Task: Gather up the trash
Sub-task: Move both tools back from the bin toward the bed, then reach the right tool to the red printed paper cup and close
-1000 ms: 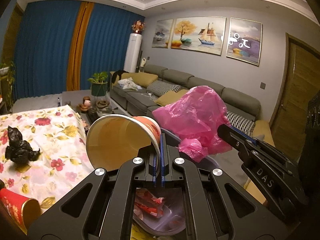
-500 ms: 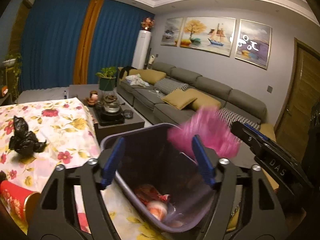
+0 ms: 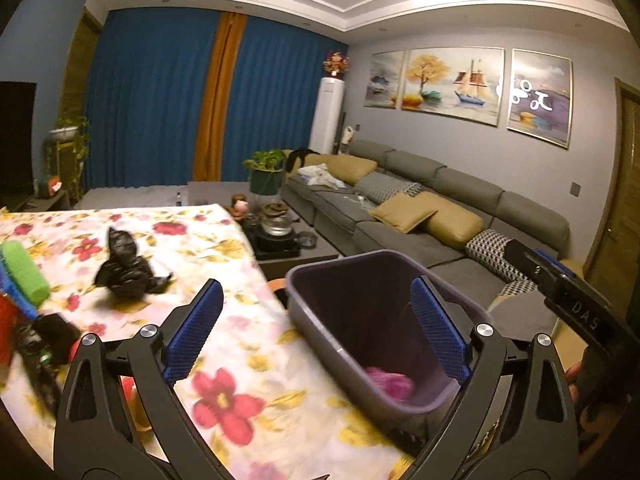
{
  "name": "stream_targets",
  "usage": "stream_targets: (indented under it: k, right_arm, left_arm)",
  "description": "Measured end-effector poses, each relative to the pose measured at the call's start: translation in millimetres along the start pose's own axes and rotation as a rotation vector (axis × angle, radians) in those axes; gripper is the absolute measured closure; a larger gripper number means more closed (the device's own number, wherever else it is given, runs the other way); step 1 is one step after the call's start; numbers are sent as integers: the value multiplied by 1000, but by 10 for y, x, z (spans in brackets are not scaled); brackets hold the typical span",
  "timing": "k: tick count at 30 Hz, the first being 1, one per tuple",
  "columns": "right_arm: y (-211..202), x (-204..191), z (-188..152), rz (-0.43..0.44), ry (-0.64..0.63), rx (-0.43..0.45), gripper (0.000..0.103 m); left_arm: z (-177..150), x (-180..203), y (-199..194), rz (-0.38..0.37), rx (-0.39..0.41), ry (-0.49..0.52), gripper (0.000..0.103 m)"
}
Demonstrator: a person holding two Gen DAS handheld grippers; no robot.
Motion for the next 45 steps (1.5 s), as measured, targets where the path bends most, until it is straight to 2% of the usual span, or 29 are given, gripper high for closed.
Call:
stream_targets:
  k: [11, 16, 25, 34, 39, 45]
  right_arm:
    - [-206, -558, -193, 97, -45, -25, 43]
    - [-254, -882, -319, 147, -67, -49, 43]
    - [-237, -1599, -691, 227, -141, -116, 43]
    - [-33, -2197, -1139, 293, -199, -237, 43]
    - [64, -2383, -1315, 325, -201, -303, 43]
    - [177, -2552, -1482, 350, -216, -371, 51]
  left_arm:
    - [-106, -605, -675, 164, 36, -30, 10]
    - [-198, -991, -993, 268, 43, -44, 10]
    - [-357, -1702, -1552, 410, 66, -108, 10]
    - [-414, -2031, -1890, 480, 94, -146, 10]
    - [-400, -2134, -1991, 518, 116, -140, 10]
    - [-417, -2239, -2016, 563, 130, -135, 10]
Point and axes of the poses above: each gripper's, at about its wrist camera, not at the fingertips, and y roughly the way its jaws point, x to its right, z to its top, the point moved 9 cm from there along y, roughly the way its jaws point, and after that the axes turned 6 degrees about -z, right-handed, at the moved point
